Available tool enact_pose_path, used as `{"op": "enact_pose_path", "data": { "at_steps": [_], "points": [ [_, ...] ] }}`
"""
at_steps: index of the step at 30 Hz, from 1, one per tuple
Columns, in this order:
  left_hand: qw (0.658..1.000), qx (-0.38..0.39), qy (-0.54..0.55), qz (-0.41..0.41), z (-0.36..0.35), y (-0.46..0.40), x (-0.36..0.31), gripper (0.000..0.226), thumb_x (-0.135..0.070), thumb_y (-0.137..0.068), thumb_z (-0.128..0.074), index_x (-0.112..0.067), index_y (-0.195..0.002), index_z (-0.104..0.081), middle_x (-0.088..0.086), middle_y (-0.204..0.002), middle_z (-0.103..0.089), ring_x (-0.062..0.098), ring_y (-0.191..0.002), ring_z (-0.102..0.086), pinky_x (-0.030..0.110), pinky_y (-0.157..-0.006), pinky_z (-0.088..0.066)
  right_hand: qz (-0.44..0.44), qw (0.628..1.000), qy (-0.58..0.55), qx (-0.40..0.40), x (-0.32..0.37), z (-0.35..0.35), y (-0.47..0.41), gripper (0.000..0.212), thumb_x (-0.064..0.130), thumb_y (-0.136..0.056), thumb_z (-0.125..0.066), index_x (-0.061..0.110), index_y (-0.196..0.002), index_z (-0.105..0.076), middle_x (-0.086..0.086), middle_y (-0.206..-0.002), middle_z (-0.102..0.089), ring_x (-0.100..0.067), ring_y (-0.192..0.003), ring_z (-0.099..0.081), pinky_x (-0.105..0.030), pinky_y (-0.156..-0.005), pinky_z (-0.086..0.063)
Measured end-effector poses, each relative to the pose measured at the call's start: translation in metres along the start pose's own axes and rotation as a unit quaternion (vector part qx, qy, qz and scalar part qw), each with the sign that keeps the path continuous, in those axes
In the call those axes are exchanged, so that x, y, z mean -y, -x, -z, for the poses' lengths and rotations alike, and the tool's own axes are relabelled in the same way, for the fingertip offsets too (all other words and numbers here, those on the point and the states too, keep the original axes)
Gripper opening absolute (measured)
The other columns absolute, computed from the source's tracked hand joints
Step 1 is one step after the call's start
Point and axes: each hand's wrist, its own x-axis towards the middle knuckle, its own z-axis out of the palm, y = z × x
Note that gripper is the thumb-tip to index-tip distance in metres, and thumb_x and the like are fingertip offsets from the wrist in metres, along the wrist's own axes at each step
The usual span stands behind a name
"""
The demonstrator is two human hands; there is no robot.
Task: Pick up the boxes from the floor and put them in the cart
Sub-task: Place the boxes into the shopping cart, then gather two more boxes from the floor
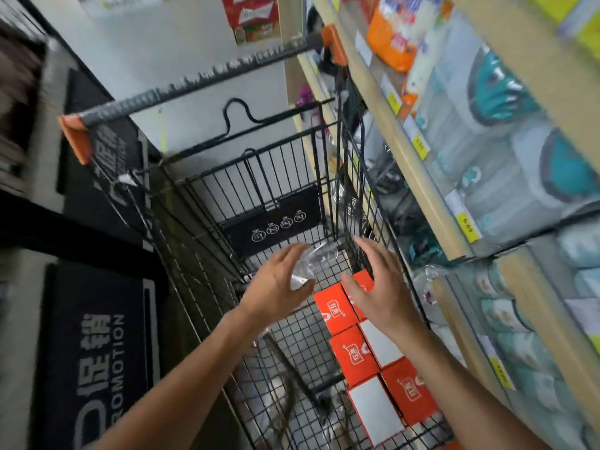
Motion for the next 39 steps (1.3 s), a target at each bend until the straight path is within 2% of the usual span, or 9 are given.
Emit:
{"op": "enact_pose_path", "data": {
  "at_steps": [3, 7, 14, 18, 23, 28, 32, 35, 39],
  "points": [
    [0.993, -0.014, -0.083, -0.084, 0.053, 0.012, -0.007, 0.078, -0.041, -0.088, -0.07, -0.029, -0.154, -0.029, -0.005, -0.16, -0.029, 0.014, -0.148, -0.024, 0.048, -0.12, -0.029, 0.026, 0.999, 0.038, 0.015, 0.035, 0.027, 0.004, 0.067, 0.057, -0.09, -0.053, 0.03, -0.15, -0.044, 0.009, -0.152, -0.039, -0.002, -0.142, -0.025, -0.033, -0.118, -0.027],
    [0.976, -0.025, -0.134, -0.172, 0.115, 0.03, -0.024, 0.077, -0.049, -0.091, -0.064, -0.033, -0.156, -0.025, -0.01, -0.165, -0.017, 0.011, -0.152, 0.0, 0.046, -0.126, -0.009, 0.055, 0.994, 0.098, -0.013, 0.078, 0.061, 0.027, 0.068, 0.065, -0.09, -0.046, 0.03, -0.148, -0.047, 0.012, -0.151, -0.042, -0.009, -0.147, -0.023, -0.04, -0.121, -0.028],
    [0.936, -0.034, -0.178, -0.302, 0.183, 0.065, -0.07, 0.076, -0.077, -0.091, -0.022, -0.034, -0.154, -0.029, -0.009, -0.165, -0.017, 0.016, -0.153, 0.004, 0.053, -0.124, -0.002, 0.042, 0.98, 0.189, -0.053, 0.148, 0.115, 0.096, 0.072, 0.078, -0.094, -0.024, 0.037, -0.153, -0.039, 0.018, -0.158, -0.034, -0.006, -0.15, -0.014, -0.03, -0.121, -0.016],
    [0.917, -0.025, -0.18, -0.356, 0.192, 0.088, -0.109, 0.069, -0.075, -0.096, -0.02, -0.039, -0.155, -0.026, -0.015, -0.165, -0.011, 0.013, -0.153, 0.013, 0.055, -0.122, 0.008, 0.025, 0.974, 0.205, -0.091, 0.171, 0.141, 0.144, 0.074, 0.081, -0.095, -0.018, 0.039, -0.152, -0.039, 0.021, -0.156, -0.035, -0.007, -0.151, -0.015, -0.04, -0.124, -0.02],
    [0.888, 0.016, -0.174, -0.426, 0.173, 0.109, -0.163, 0.069, -0.077, -0.094, -0.009, -0.046, -0.155, -0.018, -0.021, -0.163, -0.002, 0.008, -0.151, 0.019, 0.049, -0.121, 0.017, -0.018, 0.966, 0.201, -0.159, 0.174, 0.173, 0.224, 0.078, 0.083, -0.093, -0.012, 0.04, -0.153, -0.037, 0.019, -0.16, -0.031, -0.006, -0.153, -0.009, -0.037, -0.125, -0.012],
    [0.842, 0.045, -0.15, -0.517, 0.119, 0.133, -0.22, 0.058, -0.07, -0.098, -0.021, -0.048, -0.152, -0.026, -0.025, -0.162, -0.012, 0.003, -0.151, 0.009, 0.032, -0.12, 0.018, -0.084, 0.943, 0.207, -0.247, 0.153, 0.195, 0.336, 0.072, 0.076, -0.098, -0.021, 0.034, -0.149, -0.048, 0.012, -0.156, -0.043, -0.011, -0.148, -0.022, -0.035, -0.124, -0.016],
    [0.793, 0.08, -0.145, -0.587, 0.067, 0.181, -0.279, 0.06, -0.069, -0.099, -0.022, -0.041, -0.149, -0.039, -0.018, -0.16, -0.027, 0.013, -0.153, -0.01, 0.042, -0.122, 0.001, -0.137, 0.912, 0.237, -0.306, 0.127, 0.202, 0.444, 0.06, 0.067, -0.103, -0.031, 0.031, -0.145, -0.053, 0.009, -0.151, -0.05, -0.02, -0.145, -0.037, -0.045, -0.12, -0.028],
    [0.762, 0.111, -0.147, -0.621, 0.029, 0.229, -0.322, 0.06, -0.069, -0.1, -0.019, -0.042, -0.151, -0.034, -0.017, -0.16, -0.025, 0.013, -0.153, -0.008, 0.039, -0.122, 0.002, -0.176, 0.883, 0.248, -0.358, 0.117, 0.201, 0.524, 0.056, 0.063, -0.103, -0.036, 0.027, -0.14, -0.059, 0.004, -0.142, -0.058, -0.024, -0.138, -0.047, -0.05, -0.114, -0.037],
    [0.724, 0.154, -0.145, -0.656, -0.015, 0.303, -0.368, 0.061, -0.072, -0.098, -0.014, -0.045, -0.152, -0.025, -0.014, -0.161, -0.026, 0.014, -0.152, -0.009, 0.043, -0.123, -0.004, -0.207, 0.843, 0.276, -0.412, 0.118, 0.193, 0.619, 0.063, 0.066, -0.102, -0.034, 0.021, -0.13, -0.068, 0.001, -0.132, -0.066, -0.024, -0.129, -0.053, -0.039, -0.116, -0.033]
  ]
}}
